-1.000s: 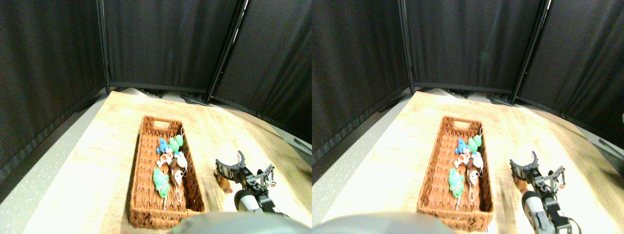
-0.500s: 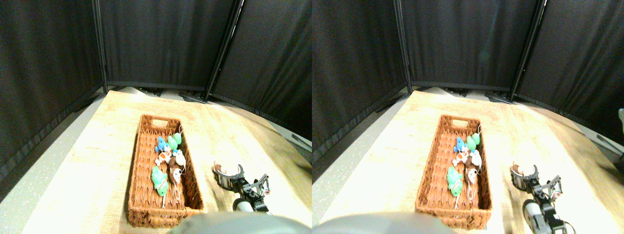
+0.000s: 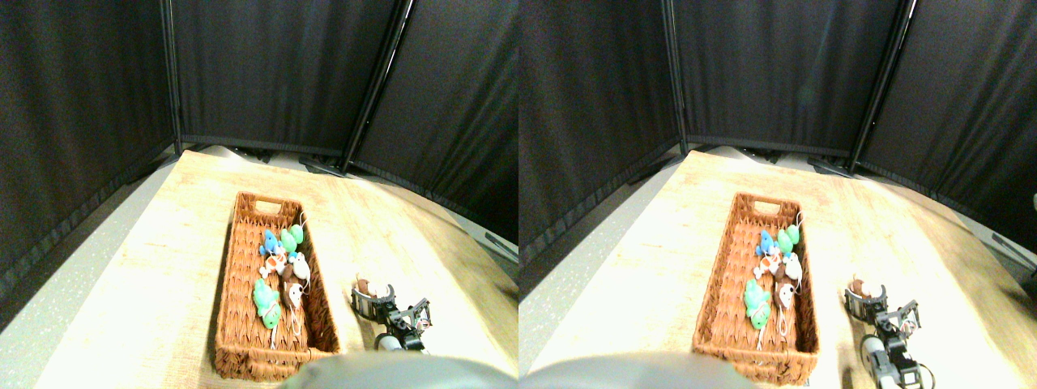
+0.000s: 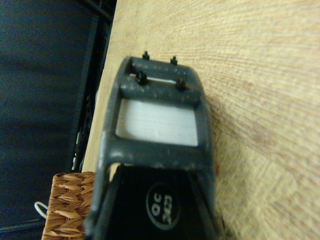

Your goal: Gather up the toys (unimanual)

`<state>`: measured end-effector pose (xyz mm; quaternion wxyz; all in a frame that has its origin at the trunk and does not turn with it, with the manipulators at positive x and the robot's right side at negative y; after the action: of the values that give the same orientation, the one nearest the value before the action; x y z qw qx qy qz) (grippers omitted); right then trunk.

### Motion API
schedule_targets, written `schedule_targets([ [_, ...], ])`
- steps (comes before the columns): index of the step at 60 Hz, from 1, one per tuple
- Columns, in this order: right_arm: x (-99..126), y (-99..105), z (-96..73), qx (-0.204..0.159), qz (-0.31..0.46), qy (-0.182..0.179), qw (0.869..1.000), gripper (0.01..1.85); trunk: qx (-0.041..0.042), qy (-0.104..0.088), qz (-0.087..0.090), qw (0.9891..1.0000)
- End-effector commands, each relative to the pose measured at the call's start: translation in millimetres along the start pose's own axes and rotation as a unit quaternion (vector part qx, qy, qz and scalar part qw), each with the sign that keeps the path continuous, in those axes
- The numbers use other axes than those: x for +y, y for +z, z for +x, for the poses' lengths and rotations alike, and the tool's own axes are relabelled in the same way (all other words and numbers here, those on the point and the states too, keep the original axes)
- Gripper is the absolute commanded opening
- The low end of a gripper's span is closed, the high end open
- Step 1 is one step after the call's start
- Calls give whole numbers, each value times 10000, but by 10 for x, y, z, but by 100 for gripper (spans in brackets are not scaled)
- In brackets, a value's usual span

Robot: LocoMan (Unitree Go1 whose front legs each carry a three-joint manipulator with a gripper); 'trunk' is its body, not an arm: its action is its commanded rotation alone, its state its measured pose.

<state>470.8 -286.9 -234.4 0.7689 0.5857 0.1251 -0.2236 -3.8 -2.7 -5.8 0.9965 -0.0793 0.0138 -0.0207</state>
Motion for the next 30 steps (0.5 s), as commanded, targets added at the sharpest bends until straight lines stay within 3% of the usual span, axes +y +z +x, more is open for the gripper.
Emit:
schedule_targets([
  [1, 18, 17, 55, -49, -41, 177, 9998, 89, 81, 36, -39, 10000],
  [17, -9, 12, 114, -169, 74, 79, 9998, 92, 92, 18, -11, 10000],
  [30, -21, 1, 166, -230, 159, 21, 9996, 72, 99, 19, -3, 9999],
])
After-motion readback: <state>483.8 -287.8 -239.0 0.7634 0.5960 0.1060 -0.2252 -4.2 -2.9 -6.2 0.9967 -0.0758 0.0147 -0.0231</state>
